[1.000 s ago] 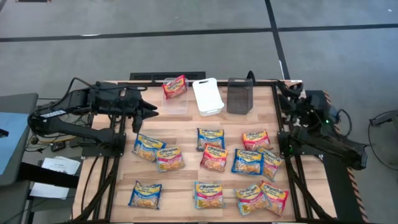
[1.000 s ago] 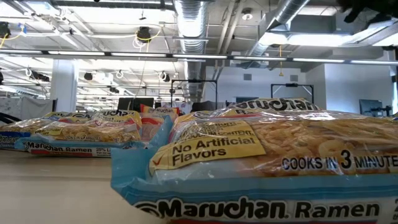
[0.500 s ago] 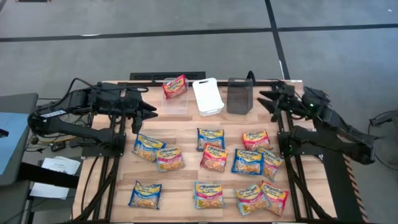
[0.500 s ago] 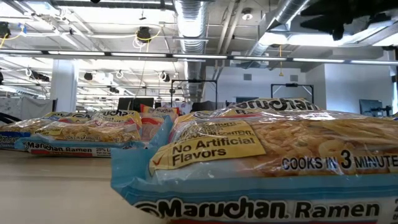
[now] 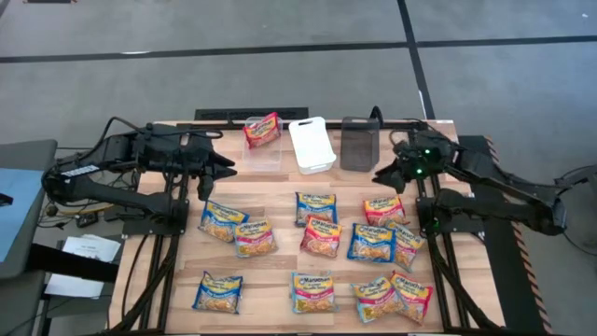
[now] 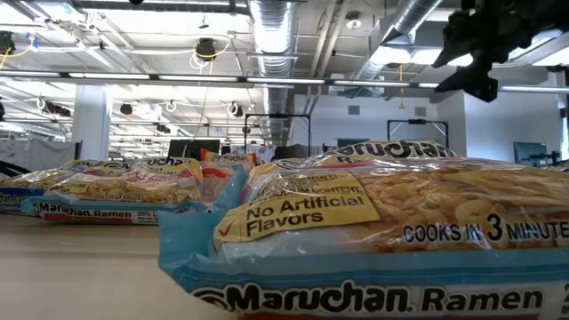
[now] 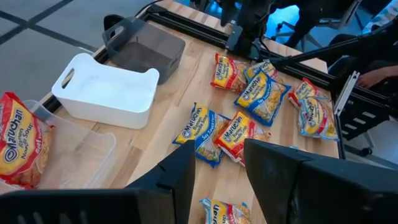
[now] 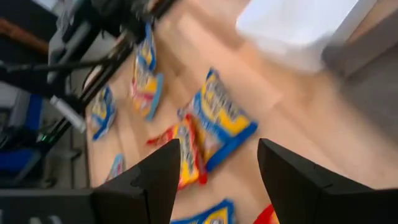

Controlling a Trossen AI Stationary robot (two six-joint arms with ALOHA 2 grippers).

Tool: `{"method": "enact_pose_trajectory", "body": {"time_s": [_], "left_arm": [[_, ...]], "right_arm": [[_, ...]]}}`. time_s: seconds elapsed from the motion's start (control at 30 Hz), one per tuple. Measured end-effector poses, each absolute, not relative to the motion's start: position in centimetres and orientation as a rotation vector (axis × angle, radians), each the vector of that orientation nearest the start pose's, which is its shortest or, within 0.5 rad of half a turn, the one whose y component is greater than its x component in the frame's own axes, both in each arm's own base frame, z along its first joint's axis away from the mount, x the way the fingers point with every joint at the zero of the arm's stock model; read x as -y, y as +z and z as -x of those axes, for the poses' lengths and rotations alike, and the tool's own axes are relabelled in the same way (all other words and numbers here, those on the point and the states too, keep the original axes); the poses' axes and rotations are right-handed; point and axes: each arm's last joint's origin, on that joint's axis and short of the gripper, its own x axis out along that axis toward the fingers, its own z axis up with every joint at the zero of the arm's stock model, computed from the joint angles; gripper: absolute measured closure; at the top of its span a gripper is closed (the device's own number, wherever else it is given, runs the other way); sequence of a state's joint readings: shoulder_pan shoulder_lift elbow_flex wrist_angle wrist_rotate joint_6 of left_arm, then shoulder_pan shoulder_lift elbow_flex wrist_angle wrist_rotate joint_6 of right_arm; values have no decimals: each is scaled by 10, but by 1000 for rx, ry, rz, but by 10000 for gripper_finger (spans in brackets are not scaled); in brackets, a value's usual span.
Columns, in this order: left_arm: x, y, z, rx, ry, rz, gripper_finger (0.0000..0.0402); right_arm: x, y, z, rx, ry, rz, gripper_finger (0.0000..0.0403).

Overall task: Sort Maruchan noodles
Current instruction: Put the blue noodle pack into the black bin

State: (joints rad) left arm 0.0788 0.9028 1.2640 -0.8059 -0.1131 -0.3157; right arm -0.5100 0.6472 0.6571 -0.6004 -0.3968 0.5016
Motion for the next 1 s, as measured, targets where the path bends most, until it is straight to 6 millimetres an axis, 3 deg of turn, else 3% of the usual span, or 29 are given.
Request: {"method": "enact_pose_trajectory", "body": {"time_s": [0.27, 0.53, 1.0], "left_arm": [[-15, 412, -151, -412, 259, 302, 278], [-15, 411, -150, -426, 264, 302, 278], [-15, 411, -150, -428, 261, 285, 278]], "right_arm": [[49, 257, -142, -657, -155, -783, 163], [29, 237, -163, -888, -93, -845, 163], [5, 194, -186, -1261, -157, -850, 163]]}}
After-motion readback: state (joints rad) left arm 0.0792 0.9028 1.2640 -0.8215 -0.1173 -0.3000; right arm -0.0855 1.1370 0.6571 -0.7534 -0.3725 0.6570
